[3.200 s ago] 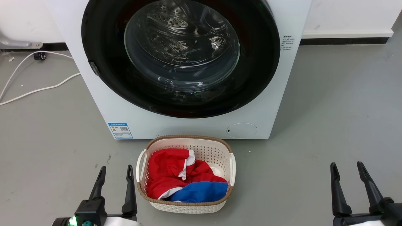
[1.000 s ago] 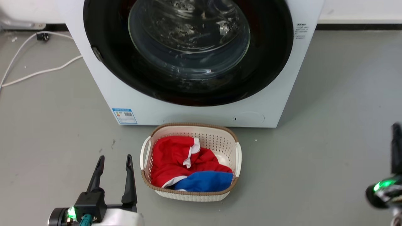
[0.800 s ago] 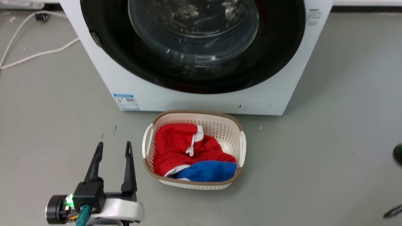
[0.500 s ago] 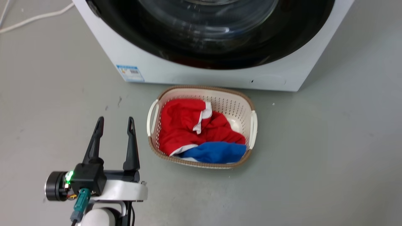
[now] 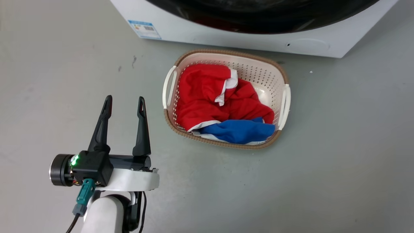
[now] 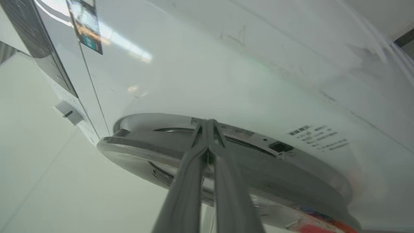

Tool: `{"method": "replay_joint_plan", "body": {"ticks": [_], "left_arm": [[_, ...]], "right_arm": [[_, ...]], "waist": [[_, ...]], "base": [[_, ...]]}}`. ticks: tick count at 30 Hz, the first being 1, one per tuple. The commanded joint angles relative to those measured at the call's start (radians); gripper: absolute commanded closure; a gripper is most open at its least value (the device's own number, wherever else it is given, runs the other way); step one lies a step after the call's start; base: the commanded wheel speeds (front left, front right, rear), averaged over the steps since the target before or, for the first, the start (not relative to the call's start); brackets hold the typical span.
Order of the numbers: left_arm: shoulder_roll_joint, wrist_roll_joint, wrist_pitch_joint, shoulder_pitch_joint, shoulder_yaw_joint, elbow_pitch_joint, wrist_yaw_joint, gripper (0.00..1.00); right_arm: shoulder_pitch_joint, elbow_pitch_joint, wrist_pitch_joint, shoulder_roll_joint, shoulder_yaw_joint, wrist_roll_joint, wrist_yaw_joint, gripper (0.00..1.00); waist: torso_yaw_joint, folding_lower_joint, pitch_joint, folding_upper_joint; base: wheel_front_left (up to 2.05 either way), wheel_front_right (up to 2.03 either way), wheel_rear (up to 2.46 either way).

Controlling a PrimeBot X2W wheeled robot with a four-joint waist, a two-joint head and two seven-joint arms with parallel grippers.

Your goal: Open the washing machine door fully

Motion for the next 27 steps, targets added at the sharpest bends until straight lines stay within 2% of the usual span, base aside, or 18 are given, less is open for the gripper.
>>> {"method": "replay_joint_plan", "body": {"ticks": [1,8,14,22,27], "left_arm": [[0.000,-0.002,-0.003,-0.012,-0.002,-0.003,0.006,0.00],[0.000,-0.019,-0.003,-0.029,-0.022,-0.007,0.021,0.00],[0.000,-0.024,-0.003,-0.031,-0.024,-0.008,0.030,0.00],[0.000,-0.020,-0.003,-0.025,-0.015,-0.001,0.033,0.00],[0.000,-0.008,-0.003,-0.011,-0.005,-0.002,0.027,0.00]], "right_arm": [[-0.021,0.008,0.008,-0.006,0.009,-0.008,0.000,1.00],[-0.124,0.103,0.075,-0.015,0.074,-0.094,0.000,1.00],[-0.112,0.111,0.119,0.001,0.088,-0.116,0.000,1.00],[-0.013,0.047,0.194,0.027,0.084,-0.090,0.000,1.00],[0.075,-0.038,0.225,0.038,0.067,-0.053,0.000,1.00]], "waist": [[0.019,-0.0002,0.021,0.0000],[0.053,-0.0002,0.064,0.0000],[0.056,-0.0002,0.073,0.0000],[0.034,-0.0002,0.054,0.0000],[0.014,-0.0002,0.034,0.0000]], "base": [[0.00,0.00,0.00],[0.00,0.00,0.00],[0.00,0.00,0.00],[0.00,0.00,0.00],[0.00,0.00,0.00]]}}
